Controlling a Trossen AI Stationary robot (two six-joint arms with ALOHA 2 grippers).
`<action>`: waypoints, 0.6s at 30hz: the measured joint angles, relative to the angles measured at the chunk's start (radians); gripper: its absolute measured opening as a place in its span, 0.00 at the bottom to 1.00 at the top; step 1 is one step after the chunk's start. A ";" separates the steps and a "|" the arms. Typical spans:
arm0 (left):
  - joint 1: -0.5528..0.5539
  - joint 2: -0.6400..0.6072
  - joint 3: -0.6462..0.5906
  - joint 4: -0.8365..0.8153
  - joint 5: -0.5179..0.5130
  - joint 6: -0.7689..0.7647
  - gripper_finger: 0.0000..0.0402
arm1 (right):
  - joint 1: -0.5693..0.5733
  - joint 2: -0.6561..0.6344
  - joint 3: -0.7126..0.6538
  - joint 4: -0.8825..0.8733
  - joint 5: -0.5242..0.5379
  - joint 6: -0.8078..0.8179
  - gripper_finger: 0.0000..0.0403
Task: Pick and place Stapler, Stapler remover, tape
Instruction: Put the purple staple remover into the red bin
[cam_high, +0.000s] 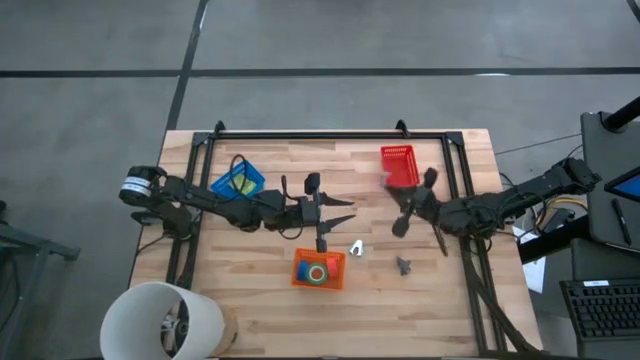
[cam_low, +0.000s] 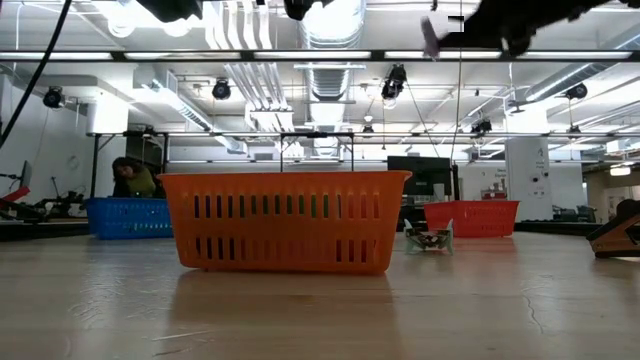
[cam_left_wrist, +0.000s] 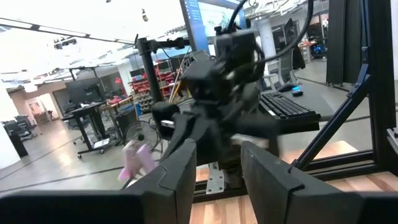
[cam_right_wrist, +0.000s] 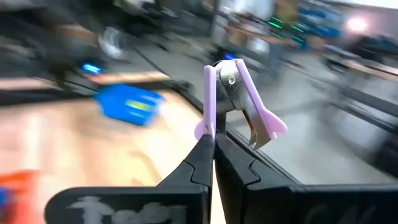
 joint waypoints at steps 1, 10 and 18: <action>0.000 0.000 0.000 0.000 0.000 0.000 0.33 | -0.008 -0.010 0.000 -0.052 0.038 0.029 0.02; 0.000 0.000 0.001 0.009 0.000 -0.006 0.32 | -0.203 -0.026 0.000 -0.324 0.008 0.239 0.02; 0.000 0.000 0.004 0.017 0.000 -0.076 0.32 | -0.424 -0.020 0.000 -0.384 -0.162 0.252 0.02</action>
